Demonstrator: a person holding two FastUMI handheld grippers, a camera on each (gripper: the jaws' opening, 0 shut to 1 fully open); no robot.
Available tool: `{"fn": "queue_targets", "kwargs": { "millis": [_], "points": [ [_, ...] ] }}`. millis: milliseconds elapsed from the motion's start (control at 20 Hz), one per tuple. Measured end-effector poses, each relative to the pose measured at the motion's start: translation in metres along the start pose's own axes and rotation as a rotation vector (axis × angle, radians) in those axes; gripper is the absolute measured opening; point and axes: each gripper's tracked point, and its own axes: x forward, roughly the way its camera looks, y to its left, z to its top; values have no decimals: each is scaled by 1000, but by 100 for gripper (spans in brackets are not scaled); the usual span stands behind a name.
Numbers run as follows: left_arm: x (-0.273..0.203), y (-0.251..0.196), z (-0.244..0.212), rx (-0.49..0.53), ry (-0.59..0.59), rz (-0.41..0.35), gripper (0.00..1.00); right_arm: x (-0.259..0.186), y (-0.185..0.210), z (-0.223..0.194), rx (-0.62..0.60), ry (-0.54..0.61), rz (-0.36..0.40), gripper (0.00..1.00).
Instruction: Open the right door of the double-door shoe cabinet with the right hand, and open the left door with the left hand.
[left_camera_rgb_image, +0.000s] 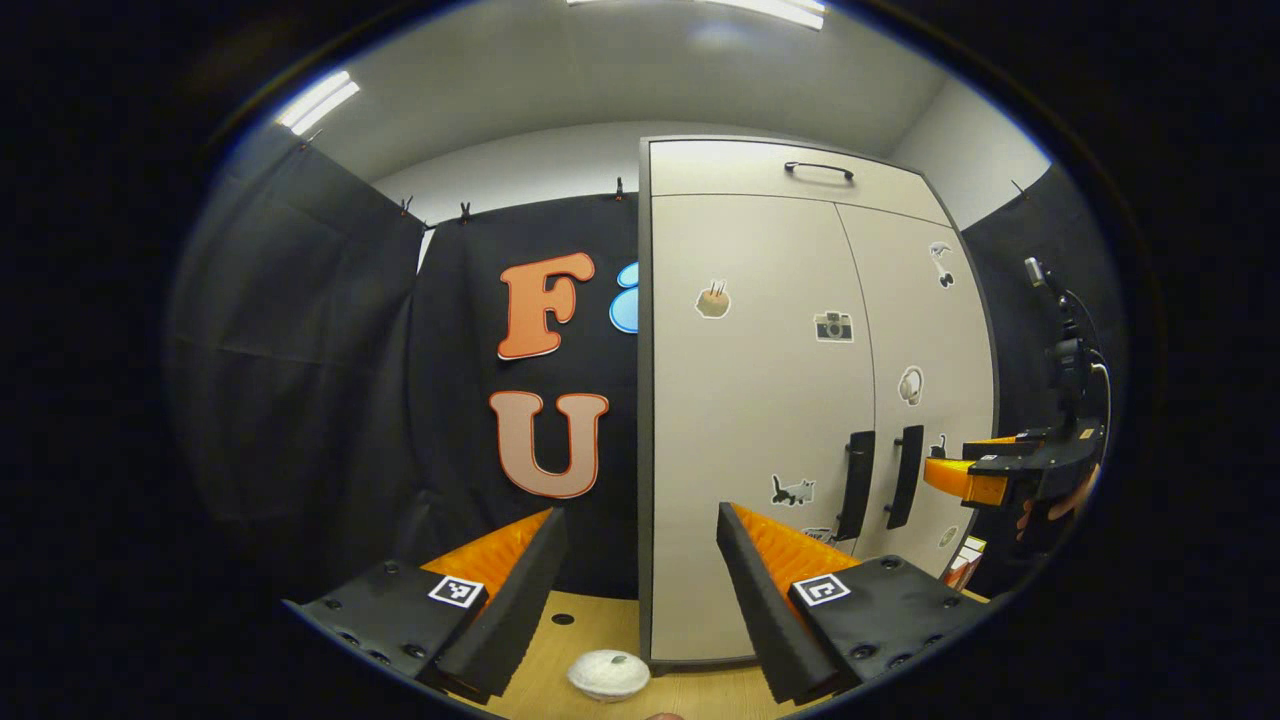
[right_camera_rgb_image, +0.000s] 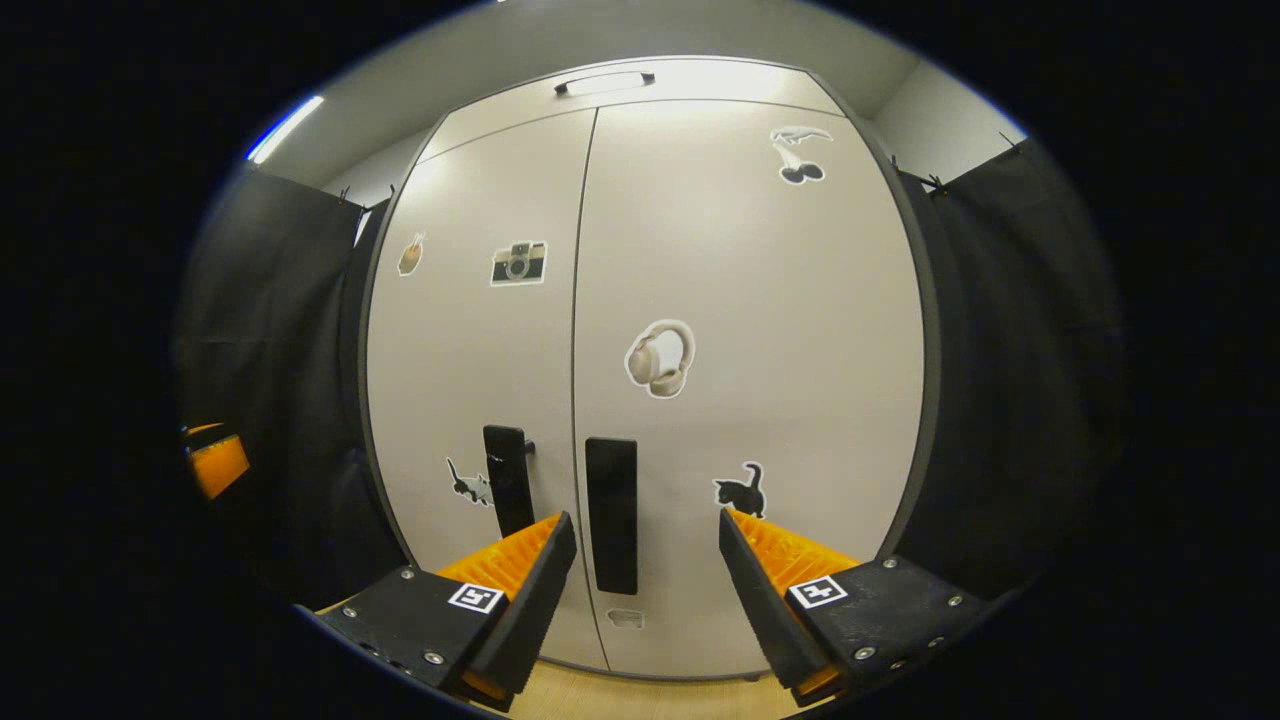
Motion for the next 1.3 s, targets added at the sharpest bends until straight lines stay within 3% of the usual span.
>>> {"fn": "queue_targets", "kwargs": {
  "millis": [200, 400, 550, 700, 800, 900, 1300],
  "points": [
    [-1, 23, -12, -6, 32, 29, 96, 26, 6, -12, 3, 32, -25, 76],
    [0, 35, -21, -21, 47, 38, 96, 46, 8, -22, 32, 63, -62, 74],
    [3, 42, -27, -33, 57, 44, 96, 55, 5, -30, 31, 90, -96, 60],
    [4, 47, -32, -31, 67, 64, 96, 55, 5, -29, 26, 89, -128, 59],
    [4, 44, -33, -39, 74, 58, 96, 56, 13, -30, 24, 93, -110, 55],
    [1, 43, -31, -37, 70, 55, 96, 55, 14, -30, 51, 77, -109, 34],
    [-20, 43, -27, -47, 59, 78, 96, 36, 17, -32, 86, 99, -12, 22]
  ]
}}
